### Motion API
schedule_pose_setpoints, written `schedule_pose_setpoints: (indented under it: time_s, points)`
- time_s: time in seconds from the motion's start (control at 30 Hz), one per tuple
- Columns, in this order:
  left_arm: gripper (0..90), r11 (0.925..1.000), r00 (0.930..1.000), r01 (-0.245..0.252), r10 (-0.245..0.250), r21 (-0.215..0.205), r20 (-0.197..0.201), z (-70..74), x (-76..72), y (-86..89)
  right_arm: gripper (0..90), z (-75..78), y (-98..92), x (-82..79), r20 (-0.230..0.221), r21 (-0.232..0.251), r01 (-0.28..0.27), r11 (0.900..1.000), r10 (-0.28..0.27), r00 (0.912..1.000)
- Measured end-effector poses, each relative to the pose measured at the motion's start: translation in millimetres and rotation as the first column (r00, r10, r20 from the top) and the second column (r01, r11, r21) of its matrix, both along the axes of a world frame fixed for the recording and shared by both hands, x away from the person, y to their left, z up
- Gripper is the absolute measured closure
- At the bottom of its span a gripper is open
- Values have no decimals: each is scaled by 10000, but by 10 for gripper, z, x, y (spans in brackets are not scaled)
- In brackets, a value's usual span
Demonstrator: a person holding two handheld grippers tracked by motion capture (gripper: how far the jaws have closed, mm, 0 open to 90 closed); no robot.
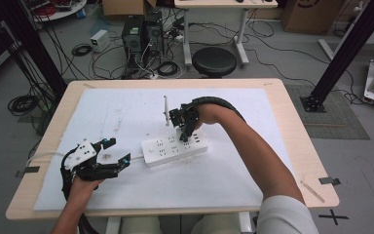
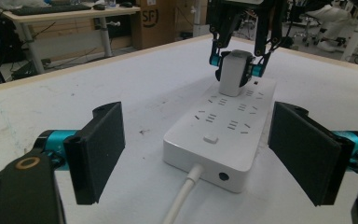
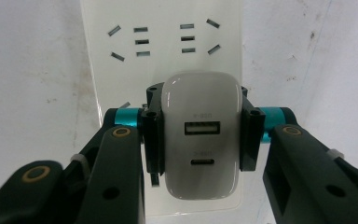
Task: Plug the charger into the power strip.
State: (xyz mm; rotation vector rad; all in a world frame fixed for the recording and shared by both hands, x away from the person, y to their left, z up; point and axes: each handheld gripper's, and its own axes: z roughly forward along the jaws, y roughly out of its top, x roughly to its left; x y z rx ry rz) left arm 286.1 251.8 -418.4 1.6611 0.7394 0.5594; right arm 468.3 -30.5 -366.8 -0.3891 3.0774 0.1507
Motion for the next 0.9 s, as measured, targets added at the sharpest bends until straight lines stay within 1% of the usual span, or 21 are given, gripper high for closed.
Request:
schedule_pose_setpoints:
  time_s: [0.07, 0.2, 0.3, 0.33, 0.43, 0.53, 0.57, 0.6, 0.7, 0.77, 0.83, 0.87, 0.9]
  points:
    - [187, 10000, 10000, -19, 19, -42, 11, 1, 2, 4, 634, -12, 4, -4, 39, -82, 15, 10000, -15, 10000]
    - [187, 10000, 10000, -40, 40, -38, -6, -2, -7, 9, 632, -25, 3, 5, -34, -105, 142, 9998, -143, 9999]
    - [187, 10000, 10000, -75, 75, -28, -20, -7, -11, 23, 629, -36, -18, 12, -133, 105, 263, 9996, -262, 9996]
    - [187, 9999, 9999, -107, 107, -50, -39, -15, -8, 22, 628, -37, -22, 14, -121, 158, 197, 9997, -195, 9997]
    - [187, 9999, 9999, -98, 98, -55, -60, -22, -13, 8, 626, -39, -45, 1, -71, 342, 245, 9991, -242, 9997]
    - [187, 10000, 10000, -62, 62, -53, -35, -15, -23, -11, 624, -42, -83, -29, 103, 587, 218, 9980, -225, 9997]
    - [187, 10000, 10000, -49, 49, -50, -24, -12, -24, -13, 623, -46, -91, -27, 160, 743, 110, 9972, -122, 9998]
    - [187, 10000, 10000, -49, 49, -50, -24, -12, -24, -13, 623, -46, -91, -27, 160, 743, 110, 9972, -122, 9998]
    - [187, 10000, 10000, -10, 10, -39, 29, -6, -29, -28, 610, -50, -119, -60, 324, 1029, 236, 9944, -270, 9991]
    - [187, 10000, 10000, 35, -35, -47, 14, -5, -34, -32, 600, -47, -129, -71, 370, 1127, 355, 9930, -399, 9985]
    - [187, 10000, 10000, 29, -29, -34, 21, -6, -34, -26, 565, -41, -143, -84, 358, 1258, 452, 9910, -501, 9981]
    - [187, 10000, 10000, 30, -30, -35, -1, -6, -35, -23, 533, -33, -151, -84, 228, 1312, 626, 9894, -662, 9975]
    - [187, 10000, 10000, 20, -20, -61, -5, -6, -34, -23, 491, -19, -161, -80, 144, 1471, 778, 9860, -808, 9966]
